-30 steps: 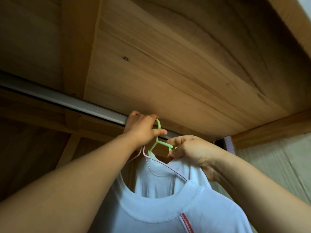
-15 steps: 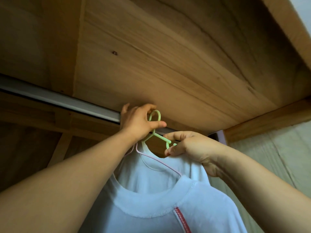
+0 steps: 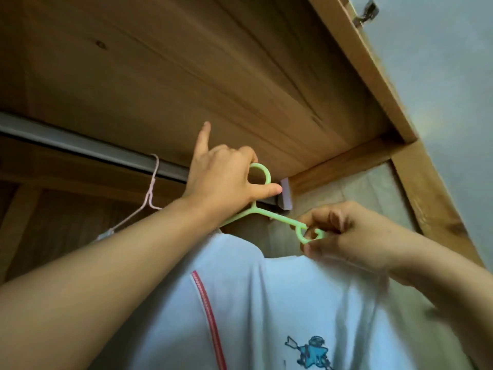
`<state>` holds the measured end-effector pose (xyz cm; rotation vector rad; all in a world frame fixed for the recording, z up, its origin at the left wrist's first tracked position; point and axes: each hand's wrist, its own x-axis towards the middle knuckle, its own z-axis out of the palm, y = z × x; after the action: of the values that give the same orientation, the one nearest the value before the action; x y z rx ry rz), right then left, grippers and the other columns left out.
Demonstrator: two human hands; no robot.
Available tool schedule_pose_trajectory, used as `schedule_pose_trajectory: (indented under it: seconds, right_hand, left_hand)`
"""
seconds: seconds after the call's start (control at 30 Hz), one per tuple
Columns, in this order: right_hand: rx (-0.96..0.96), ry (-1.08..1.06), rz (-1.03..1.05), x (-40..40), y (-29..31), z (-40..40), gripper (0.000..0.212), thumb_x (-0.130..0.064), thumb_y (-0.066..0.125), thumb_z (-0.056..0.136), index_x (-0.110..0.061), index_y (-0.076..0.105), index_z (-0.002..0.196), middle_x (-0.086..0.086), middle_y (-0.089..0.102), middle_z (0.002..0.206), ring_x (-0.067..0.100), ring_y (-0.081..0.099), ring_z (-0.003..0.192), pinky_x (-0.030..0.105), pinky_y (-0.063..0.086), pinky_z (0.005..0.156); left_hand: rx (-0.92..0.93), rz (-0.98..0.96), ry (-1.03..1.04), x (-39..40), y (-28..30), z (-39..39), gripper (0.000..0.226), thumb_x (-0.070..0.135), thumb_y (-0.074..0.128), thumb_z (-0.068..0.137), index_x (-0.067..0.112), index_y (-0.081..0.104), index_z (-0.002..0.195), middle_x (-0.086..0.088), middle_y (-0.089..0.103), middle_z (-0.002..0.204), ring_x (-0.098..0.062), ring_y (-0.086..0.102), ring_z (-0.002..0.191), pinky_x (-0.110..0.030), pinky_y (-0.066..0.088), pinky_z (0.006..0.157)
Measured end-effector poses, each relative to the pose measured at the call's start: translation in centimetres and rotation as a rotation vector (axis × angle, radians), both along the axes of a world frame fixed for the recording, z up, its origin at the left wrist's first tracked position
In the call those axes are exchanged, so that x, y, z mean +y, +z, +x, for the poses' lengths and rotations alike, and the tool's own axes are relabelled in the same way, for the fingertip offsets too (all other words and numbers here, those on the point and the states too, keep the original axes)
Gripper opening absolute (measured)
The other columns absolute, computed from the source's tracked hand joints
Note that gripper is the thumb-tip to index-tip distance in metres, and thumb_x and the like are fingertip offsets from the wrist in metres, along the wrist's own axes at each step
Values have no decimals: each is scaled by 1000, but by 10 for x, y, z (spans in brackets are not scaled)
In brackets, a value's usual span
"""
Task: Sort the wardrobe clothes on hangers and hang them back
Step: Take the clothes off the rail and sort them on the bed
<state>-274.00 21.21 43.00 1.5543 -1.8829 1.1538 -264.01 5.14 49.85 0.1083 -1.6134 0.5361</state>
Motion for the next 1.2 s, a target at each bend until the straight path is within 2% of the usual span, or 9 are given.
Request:
schedule_pose_trajectory:
  seconds: [0.13, 0.27, 0.4, 0.5, 0.7, 0.87, 0.93, 1.0, 1.2]
  right_hand:
    - [212, -341, -43, 46, -42, 21, 10, -32, 68, 82, -26, 61, 78, -4, 56, 62, 4, 50, 56, 22, 41, 55]
    - [238, -484, -48, 82, -88, 32, 14, -35, 65, 83, -26, 57, 90, -5, 50, 61, 13, 50, 64, 34, 43, 62]
    - [172, -633, -11, 131, -137, 40, 13, -38, 60, 84, -31, 51, 92, -6, 51, 70, 21, 55, 81, 34, 44, 69]
    - [112, -747, 13, 166, -178, 53, 19, -41, 57, 86, -32, 53, 102, -5, 60, 83, 27, 57, 88, 32, 44, 69]
    - [56, -839, 68, 225, -252, 84, 27, -38, 52, 89, -34, 49, 116, -4, 66, 89, 28, 60, 88, 36, 50, 72]
    - [59, -899, 115, 263, -298, 109, 18, -26, 60, 77, -26, 62, 95, 0, 61, 61, 35, 57, 59, 41, 49, 50]
    - [32, -944, 111, 280, -312, 117, 18, -26, 60, 74, -24, 63, 91, -2, 55, 57, 35, 54, 54, 40, 48, 46]
    - [25, -992, 97, 297, -320, 127, 17, -27, 62, 73, -25, 64, 90, -11, 46, 55, 30, 54, 51, 34, 46, 43]
    - [-202, -1155, 12, 350, -346, 156, 23, -33, 62, 73, -32, 62, 96, -17, 47, 54, 11, 42, 53, 33, 45, 51]
  left_hand:
    - [-108, -17, 4, 52, -28, 5, 58, 79, 49, 70, 26, 58, 92, 5, 64, 74, -15, 61, 88, -38, 0, 117]
    - [-278, 18, -16, 98, -64, 1, 53, 79, 49, 67, 30, 46, 86, 5, 63, 80, -17, 60, 91, -39, 7, 115]
    - [-406, 133, -201, 135, -115, -7, 61, 74, 54, 69, 32, 53, 113, 7, 64, 108, -18, 55, 101, -32, 36, 87]
    - [-433, 214, -461, 160, -168, -9, 66, 71, 59, 72, 33, 51, 126, 10, 59, 119, -15, 57, 107, -34, 47, 84]
    - [-473, 436, -783, 204, -280, -13, 70, 64, 54, 74, 28, 46, 134, 9, 55, 122, -10, 53, 113, -26, 43, 89]
    - [-479, 555, -982, 235, -346, -9, 61, 52, 56, 79, 16, 53, 128, 11, 51, 120, -6, 50, 115, -14, 38, 94]
    - [-541, 578, -1059, 246, -364, -10, 59, 50, 58, 80, 17, 54, 128, 9, 53, 121, -9, 52, 116, -26, 44, 97]
    - [-623, 576, -1147, 260, -378, -13, 56, 49, 59, 81, 18, 53, 128, 6, 55, 124, -11, 53, 117, -34, 47, 95]
    - [-829, 431, -1452, 312, -410, -20, 51, 42, 59, 85, 16, 53, 129, 7, 58, 124, -6, 54, 116, -22, 42, 97]
